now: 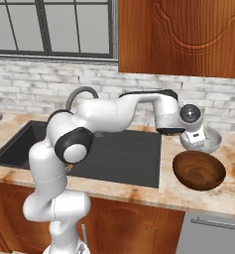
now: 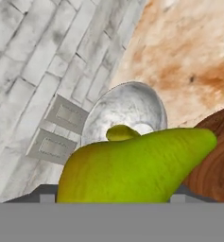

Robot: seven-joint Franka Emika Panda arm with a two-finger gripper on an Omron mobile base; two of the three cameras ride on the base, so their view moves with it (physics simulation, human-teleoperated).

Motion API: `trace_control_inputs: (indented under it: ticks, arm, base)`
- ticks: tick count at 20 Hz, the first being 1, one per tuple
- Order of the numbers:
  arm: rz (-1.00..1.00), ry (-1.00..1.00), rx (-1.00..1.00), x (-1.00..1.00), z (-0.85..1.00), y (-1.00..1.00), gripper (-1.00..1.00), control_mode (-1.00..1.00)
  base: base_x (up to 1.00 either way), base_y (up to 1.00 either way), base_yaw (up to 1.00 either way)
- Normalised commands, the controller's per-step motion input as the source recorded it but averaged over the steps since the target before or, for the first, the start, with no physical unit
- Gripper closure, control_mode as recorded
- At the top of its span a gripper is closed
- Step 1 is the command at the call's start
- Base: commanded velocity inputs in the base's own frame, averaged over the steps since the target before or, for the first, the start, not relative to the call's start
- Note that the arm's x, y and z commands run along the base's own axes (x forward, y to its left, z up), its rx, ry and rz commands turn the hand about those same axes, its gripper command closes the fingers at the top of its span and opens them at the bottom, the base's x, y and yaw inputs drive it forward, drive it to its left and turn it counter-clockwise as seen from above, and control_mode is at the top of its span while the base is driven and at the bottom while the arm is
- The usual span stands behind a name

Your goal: Pick the pears from the sink and place them in one bowl. Place the carrot in the other bowl. Then turn off the sink faucet.

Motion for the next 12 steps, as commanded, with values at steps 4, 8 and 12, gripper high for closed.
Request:
trace_control_inputs:
  ticks: [4, 8, 12]
  arm:
    - [0.00, 0.01, 0.00, 0.05, 0.00, 0.00, 1.00, -1.00]
    - [0.00, 0.10, -0.02, 0.45, -0.56, 0.00, 1.00, -1.00]
    - [0.00, 0.04, -0.04, 0.43, -0.50, 0.00, 1.00, -1.00]
  base:
    - [0.00, 0.00, 0.00]
    - [0.00, 0.00, 0.00]
    - [0.00, 0.00, 0.00]
